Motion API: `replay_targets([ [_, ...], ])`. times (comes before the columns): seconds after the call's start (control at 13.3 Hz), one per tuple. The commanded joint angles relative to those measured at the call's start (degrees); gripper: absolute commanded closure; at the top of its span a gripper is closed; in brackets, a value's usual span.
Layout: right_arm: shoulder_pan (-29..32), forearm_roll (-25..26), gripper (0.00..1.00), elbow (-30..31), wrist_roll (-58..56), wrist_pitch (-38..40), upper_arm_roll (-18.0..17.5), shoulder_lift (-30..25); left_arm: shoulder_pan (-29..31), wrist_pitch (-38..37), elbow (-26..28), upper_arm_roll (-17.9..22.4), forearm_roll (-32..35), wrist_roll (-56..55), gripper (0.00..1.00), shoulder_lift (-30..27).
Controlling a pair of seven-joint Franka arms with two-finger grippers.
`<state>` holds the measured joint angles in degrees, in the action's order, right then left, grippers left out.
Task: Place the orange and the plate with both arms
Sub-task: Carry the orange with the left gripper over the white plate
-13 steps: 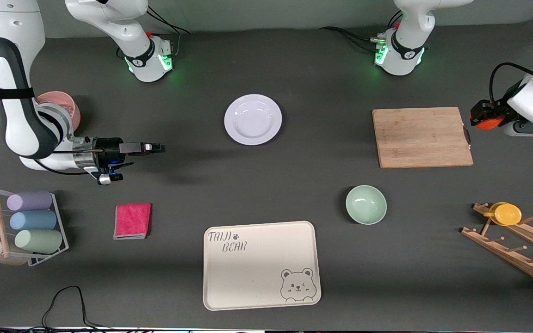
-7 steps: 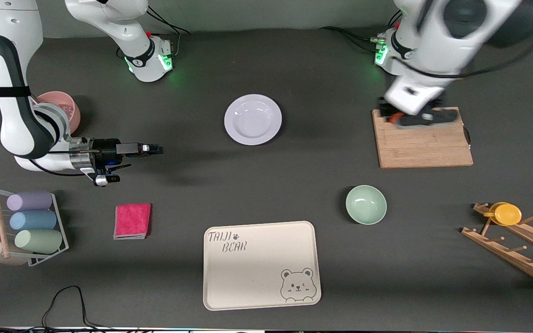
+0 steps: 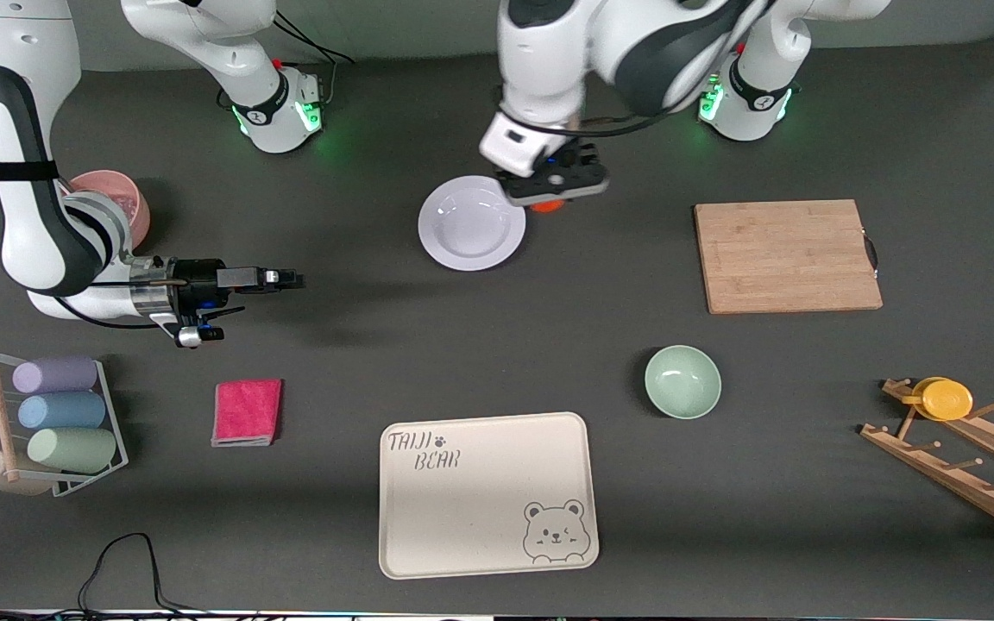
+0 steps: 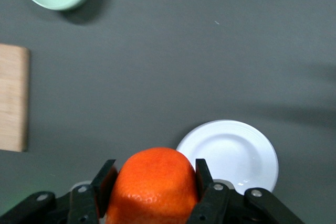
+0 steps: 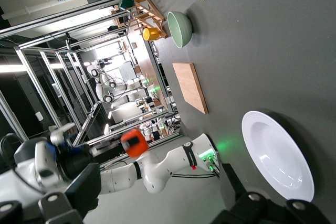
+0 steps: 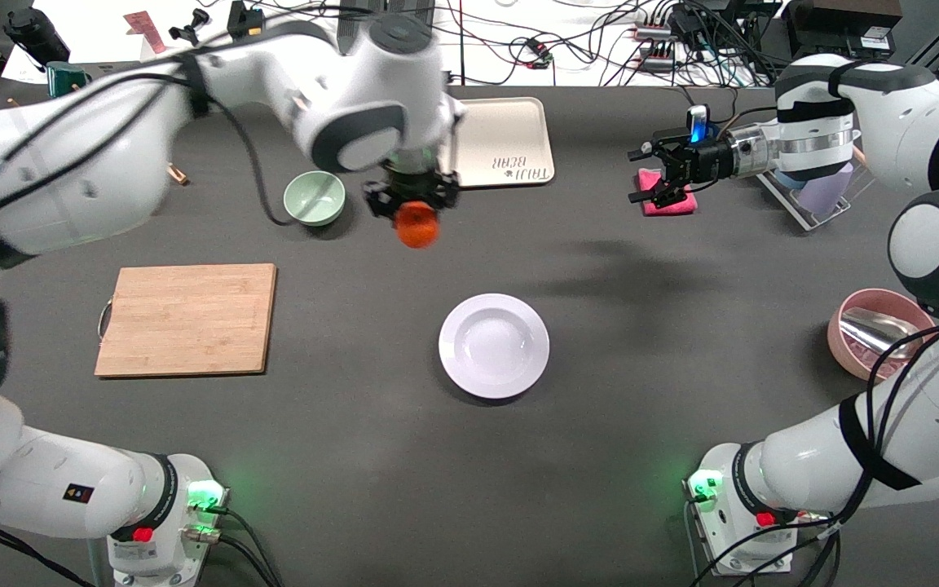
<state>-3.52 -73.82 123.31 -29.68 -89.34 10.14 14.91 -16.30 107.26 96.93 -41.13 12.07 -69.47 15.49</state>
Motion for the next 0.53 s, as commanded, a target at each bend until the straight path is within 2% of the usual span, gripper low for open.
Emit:
replay_targets([
  [0.0,-0.17,0.70,0.00,1.58,-1.61,-0.48,0.75,-0.85,-8.55,-1.18,-7.45,0.96,4.27,-8.11,0.45,8.23],
  [0.23,-0.34,-0.09,0.00,3.07,-5.81,-0.74,0.75,0.30,-12.52,2.23,-7.90,1.05,6.56,-12.34,0.45,12.80],
  [0.45,0.18,-0.01,0.00,5.01,-9.25,-0.39,1.10,0.38,-12.97,7.77,-7.81,1.05,8.93,-12.70,0.45,18.95],
])
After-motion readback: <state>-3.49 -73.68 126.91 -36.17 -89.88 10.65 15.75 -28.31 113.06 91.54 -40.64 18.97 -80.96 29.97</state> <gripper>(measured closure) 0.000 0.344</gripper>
